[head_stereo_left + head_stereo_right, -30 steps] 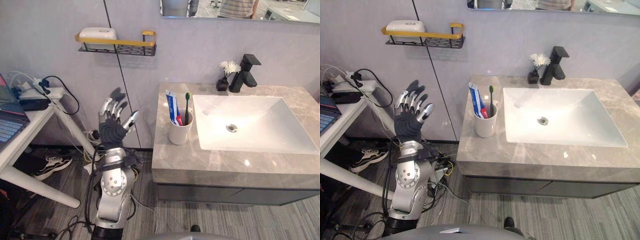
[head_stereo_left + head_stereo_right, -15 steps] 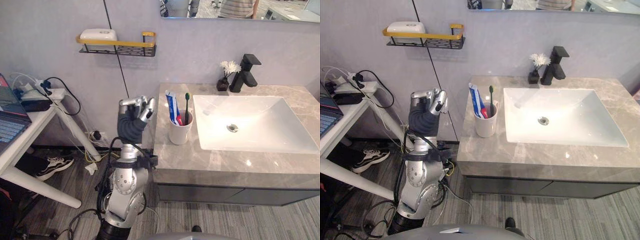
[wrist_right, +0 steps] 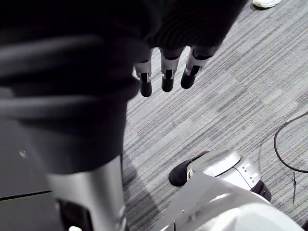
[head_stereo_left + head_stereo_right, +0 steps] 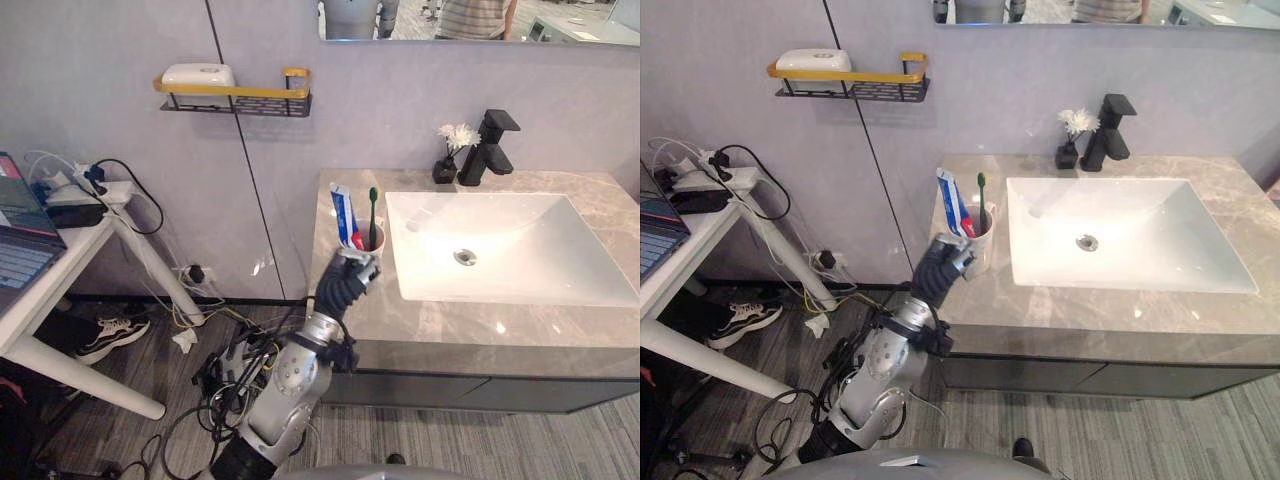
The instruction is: Organize washtable
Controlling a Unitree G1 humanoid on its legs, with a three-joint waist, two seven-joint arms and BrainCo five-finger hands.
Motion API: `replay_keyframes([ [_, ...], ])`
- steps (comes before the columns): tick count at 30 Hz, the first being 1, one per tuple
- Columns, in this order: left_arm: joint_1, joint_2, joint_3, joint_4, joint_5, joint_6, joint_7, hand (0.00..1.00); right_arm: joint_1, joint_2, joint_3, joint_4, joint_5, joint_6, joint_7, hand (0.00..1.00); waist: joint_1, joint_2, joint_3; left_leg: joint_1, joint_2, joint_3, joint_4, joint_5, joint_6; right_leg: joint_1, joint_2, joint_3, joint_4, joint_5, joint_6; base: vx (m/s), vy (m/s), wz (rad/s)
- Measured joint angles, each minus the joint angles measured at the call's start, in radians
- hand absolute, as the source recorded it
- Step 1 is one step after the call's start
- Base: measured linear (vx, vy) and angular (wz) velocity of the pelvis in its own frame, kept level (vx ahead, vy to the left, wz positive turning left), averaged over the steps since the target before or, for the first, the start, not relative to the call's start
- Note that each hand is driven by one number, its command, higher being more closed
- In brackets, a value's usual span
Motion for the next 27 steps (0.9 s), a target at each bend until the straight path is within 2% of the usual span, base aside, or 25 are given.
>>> replay_keyframes([
  [5,0.0,0.021,-0.04,0.089,0.0,0.036,-0.033,1.0,-0.005,0.003,-0.001,0.001,0.028,0.002,0.0,0.0,-0.016,-0.006,0.004,0.002,0.0,-0.002,-0.007,0.0,0.0,-0.001,0.0,-0.002,-0.002,-0.001,0.0,0.0,0.0,0.0],
  [9,0.0,0.031,-0.059,0.126,0.0,0.047,-0.051,1.0,-0.009,0.005,-0.001,0.001,0.036,0.002,0.0,0.0,-0.023,-0.01,0.007,0.004,-0.001,-0.002,-0.007,0.0,0.0,0.0,0.0,-0.002,-0.003,-0.001,0.001,0.0,0.0,0.0],
  [22,-0.047,0.03,-0.043,0.225,0.002,0.047,-0.043,1.0,-0.023,0.01,-0.009,0.007,0.036,0.003,0.001,0.0,-0.027,-0.022,0.013,0.02,-0.002,-0.002,-0.022,0.006,-0.002,0.004,-0.001,-0.003,-0.004,0.0,0.001,0.0,0.0,0.0],
  [27,-0.072,0.029,-0.001,0.245,0.004,0.047,-0.032,1.0,-0.032,0.012,-0.02,0.007,0.036,0.003,0.001,0.0,-0.047,-0.026,0.016,0.021,-0.002,0.001,-0.024,0.006,-0.003,0.002,0.0,-0.003,-0.004,-0.001,0.001,0.0,0.0,0.0],
])
